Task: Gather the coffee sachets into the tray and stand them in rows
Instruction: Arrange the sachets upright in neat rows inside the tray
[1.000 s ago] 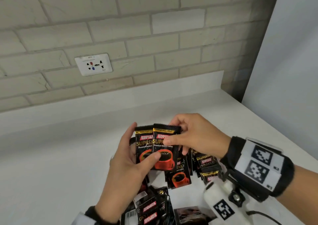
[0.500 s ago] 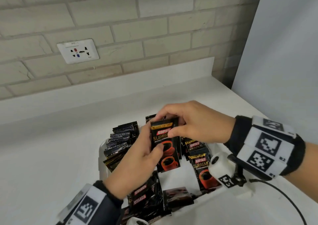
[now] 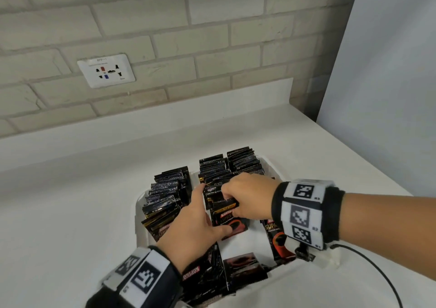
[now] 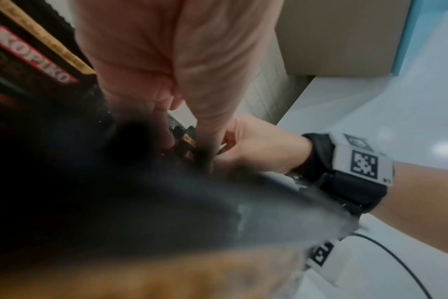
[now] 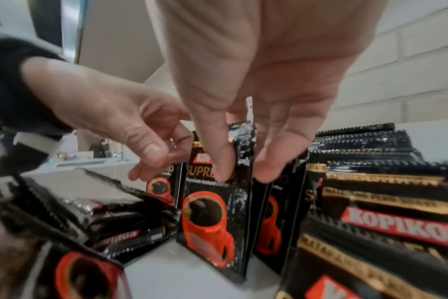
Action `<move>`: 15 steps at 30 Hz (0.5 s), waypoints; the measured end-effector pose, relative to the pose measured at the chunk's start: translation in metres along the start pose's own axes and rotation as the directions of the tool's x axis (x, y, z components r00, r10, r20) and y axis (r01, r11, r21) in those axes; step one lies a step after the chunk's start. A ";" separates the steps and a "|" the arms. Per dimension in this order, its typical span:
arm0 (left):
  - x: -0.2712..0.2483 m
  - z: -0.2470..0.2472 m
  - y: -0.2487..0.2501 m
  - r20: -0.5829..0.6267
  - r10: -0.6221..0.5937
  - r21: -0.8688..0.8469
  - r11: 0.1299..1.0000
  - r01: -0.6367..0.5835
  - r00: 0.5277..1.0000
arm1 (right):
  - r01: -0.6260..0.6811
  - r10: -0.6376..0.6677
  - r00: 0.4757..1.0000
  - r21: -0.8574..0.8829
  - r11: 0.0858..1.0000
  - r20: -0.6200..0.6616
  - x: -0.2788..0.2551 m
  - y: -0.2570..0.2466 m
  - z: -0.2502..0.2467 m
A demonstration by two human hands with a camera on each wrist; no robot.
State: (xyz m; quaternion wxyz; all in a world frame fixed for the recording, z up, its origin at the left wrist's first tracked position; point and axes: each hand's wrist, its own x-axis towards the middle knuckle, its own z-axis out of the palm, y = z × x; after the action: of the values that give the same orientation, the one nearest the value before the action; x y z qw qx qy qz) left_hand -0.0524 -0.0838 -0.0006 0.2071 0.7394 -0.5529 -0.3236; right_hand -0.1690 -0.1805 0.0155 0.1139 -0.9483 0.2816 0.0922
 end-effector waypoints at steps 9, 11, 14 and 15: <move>0.002 -0.016 -0.002 0.014 0.014 0.114 0.993 -0.016 1.000 | 0.017 -0.016 1.000 -0.236 0.972 0.006 0.002 -0.005 -0.005; -0.010 -0.028 -0.006 0.032 0.021 0.163 0.986 -0.026 0.999 | -0.003 0.000 1.000 -0.223 0.975 -0.010 -0.001 -0.003 -0.010; -0.031 -0.045 -0.019 0.070 0.017 0.166 0.986 -0.029 0.997 | -0.055 0.042 0.997 -0.196 0.979 -0.066 -0.010 0.000 -0.019; -0.038 -0.050 -0.025 0.078 0.010 0.163 0.986 -0.022 0.997 | -0.065 0.050 0.995 -0.181 0.981 -0.086 -0.013 0.001 -0.022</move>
State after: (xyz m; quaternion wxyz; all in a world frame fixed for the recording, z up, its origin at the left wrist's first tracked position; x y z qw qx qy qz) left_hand -0.0068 -0.0427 0.0274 0.1270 0.7365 -0.5911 -0.3035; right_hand -0.1778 -0.1801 0.0399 0.0120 -0.9491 0.3036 0.0825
